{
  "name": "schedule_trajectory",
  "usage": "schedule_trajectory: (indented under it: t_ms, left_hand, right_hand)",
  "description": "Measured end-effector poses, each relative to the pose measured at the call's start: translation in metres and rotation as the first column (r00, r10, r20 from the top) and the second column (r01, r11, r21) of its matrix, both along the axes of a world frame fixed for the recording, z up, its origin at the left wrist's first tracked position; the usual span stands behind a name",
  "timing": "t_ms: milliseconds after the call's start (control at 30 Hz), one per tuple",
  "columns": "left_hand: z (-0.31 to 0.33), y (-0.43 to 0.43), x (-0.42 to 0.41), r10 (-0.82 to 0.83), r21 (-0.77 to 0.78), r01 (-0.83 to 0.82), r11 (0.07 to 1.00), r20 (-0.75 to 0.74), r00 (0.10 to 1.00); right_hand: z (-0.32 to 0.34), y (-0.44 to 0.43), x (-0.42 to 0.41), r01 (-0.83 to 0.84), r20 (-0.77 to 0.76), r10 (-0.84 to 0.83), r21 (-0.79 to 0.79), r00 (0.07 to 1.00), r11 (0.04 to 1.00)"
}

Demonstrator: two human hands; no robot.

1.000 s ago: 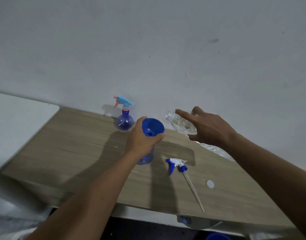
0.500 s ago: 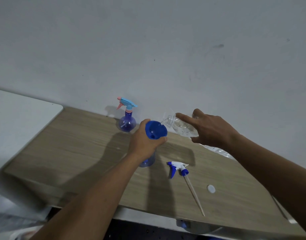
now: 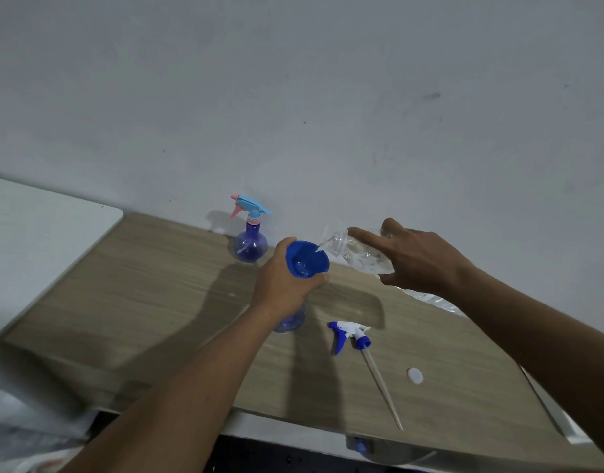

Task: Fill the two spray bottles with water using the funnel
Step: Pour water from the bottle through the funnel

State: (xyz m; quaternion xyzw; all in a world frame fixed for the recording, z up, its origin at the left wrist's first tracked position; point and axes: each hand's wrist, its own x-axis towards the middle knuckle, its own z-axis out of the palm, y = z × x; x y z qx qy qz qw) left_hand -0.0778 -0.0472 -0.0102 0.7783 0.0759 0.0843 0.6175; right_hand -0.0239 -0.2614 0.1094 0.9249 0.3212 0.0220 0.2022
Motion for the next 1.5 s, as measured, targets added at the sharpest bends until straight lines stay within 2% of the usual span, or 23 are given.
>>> schedule_trajectory:
  t_ms: [1333, 1500]
  left_hand:
    - [0.0036, -0.0011, -0.0022, 0.006, 0.007, -0.006, 1.000, -0.001, 1.000]
    - [0.0018, -0.0011, -0.0019, 0.003, -0.007, -0.003, 1.000, 0.007, 1.000]
  right_hand:
    - [-0.0047, -0.0051, -0.0062, 0.022, 0.030, -0.021, -0.041, 0.999, 0.999]
    - [-0.0074, -0.0065, -0.0052, 0.024, 0.018, -0.024, 0.006, 1.000, 1.000]
